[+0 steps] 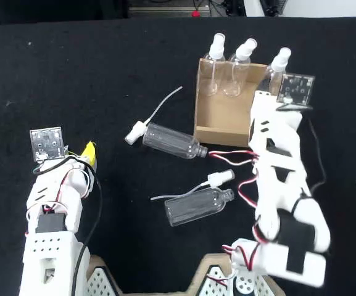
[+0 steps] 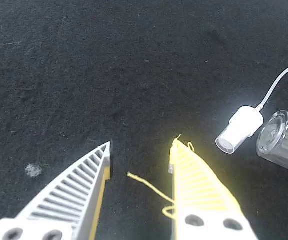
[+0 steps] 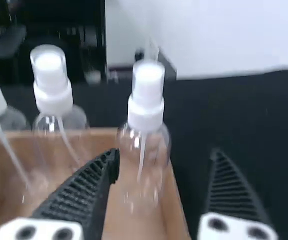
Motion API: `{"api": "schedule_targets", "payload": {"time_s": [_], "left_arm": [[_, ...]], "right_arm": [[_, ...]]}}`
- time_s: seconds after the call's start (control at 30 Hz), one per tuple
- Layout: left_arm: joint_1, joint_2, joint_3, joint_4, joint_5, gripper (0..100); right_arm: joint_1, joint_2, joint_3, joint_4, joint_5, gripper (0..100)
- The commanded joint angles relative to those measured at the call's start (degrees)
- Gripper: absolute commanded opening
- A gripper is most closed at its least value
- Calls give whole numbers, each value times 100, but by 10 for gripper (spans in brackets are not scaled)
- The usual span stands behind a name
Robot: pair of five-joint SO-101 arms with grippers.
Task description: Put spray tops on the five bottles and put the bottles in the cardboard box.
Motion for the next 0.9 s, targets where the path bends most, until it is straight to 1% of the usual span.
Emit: {"api": "schedule_targets", "payload": {"time_s": [0.0,0.07,0.2,0.43,0.53,0.67,0.87], "left_arm": [[-48,-53,-75,-105,-18,188],[-48,-53,-75,-105,-18,188],[-48,-53,-75,-105,-18,188],[-48,-53,-75,-105,-26,188],[-48,-53,-75,-105,-26,188],[-48,-53,-75,-105,-26,188],[-48,-53,-75,-105,-18,188]], "right_arm": [[97,-910,-479,2040,18,68],[167,-1086,-716,2655,26,6],[211,-954,-1218,3393,26,57],[211,75,-2316,4589,26,57],[167,268,-2624,5002,26,57],[35,48,-2782,5732,26,60],[-281,-787,-3064,7095,26,60]]}}
